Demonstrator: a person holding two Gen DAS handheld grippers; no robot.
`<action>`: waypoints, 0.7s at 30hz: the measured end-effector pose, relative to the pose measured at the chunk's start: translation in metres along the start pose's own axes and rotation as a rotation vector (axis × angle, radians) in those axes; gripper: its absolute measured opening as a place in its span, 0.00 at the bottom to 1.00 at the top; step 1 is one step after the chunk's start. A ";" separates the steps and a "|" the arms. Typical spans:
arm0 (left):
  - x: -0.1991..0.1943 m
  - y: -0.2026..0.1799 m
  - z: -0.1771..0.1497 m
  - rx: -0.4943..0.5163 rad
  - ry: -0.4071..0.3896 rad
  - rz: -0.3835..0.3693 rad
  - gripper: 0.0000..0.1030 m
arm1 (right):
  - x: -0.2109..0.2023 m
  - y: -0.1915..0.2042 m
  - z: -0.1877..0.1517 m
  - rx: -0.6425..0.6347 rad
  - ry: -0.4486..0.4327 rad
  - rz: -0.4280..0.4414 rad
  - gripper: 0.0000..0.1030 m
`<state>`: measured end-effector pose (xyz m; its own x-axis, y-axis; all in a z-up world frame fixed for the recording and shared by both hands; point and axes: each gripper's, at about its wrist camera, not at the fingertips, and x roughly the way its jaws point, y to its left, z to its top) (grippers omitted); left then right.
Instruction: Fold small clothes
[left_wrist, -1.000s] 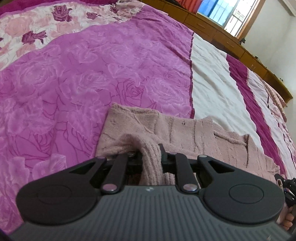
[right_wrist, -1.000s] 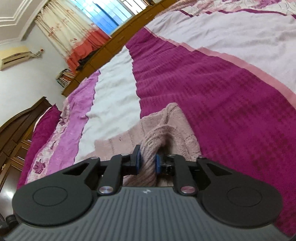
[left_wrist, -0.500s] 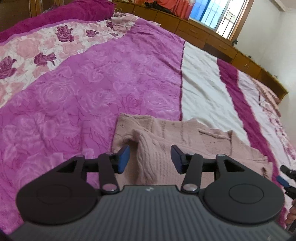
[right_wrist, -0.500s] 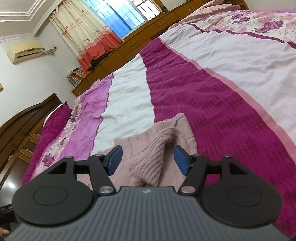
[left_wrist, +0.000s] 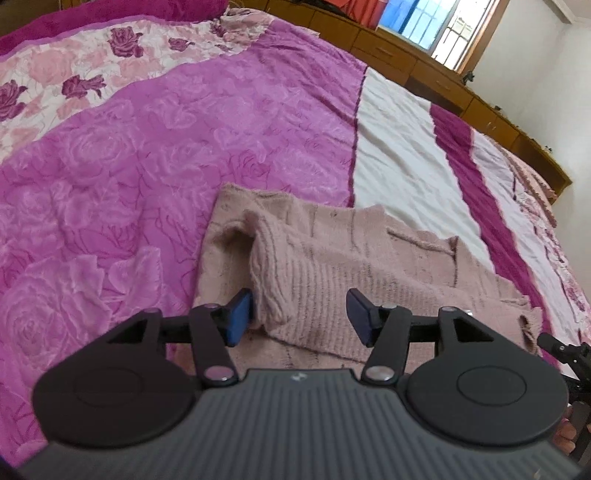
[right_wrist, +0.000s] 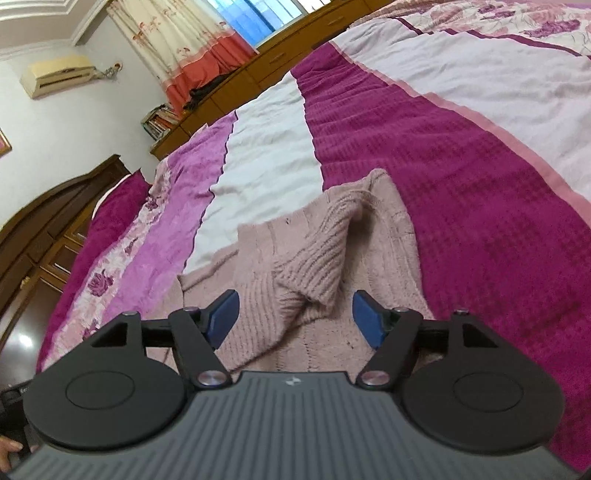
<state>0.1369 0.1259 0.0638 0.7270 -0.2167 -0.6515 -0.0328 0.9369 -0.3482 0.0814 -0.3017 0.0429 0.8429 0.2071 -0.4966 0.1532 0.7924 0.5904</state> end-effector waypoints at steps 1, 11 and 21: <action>0.001 0.001 -0.001 -0.004 0.001 0.003 0.56 | 0.001 0.000 0.000 -0.001 0.001 0.000 0.72; 0.002 0.009 0.002 -0.036 -0.032 0.010 0.56 | 0.004 -0.003 0.006 0.048 -0.009 0.011 0.72; 0.018 0.001 0.006 0.001 0.008 -0.068 0.30 | 0.017 -0.001 0.017 0.066 0.001 -0.016 0.48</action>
<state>0.1538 0.1248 0.0560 0.7220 -0.2825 -0.6316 0.0172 0.9199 -0.3918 0.1040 -0.3084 0.0451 0.8394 0.1953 -0.5073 0.2004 0.7563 0.6227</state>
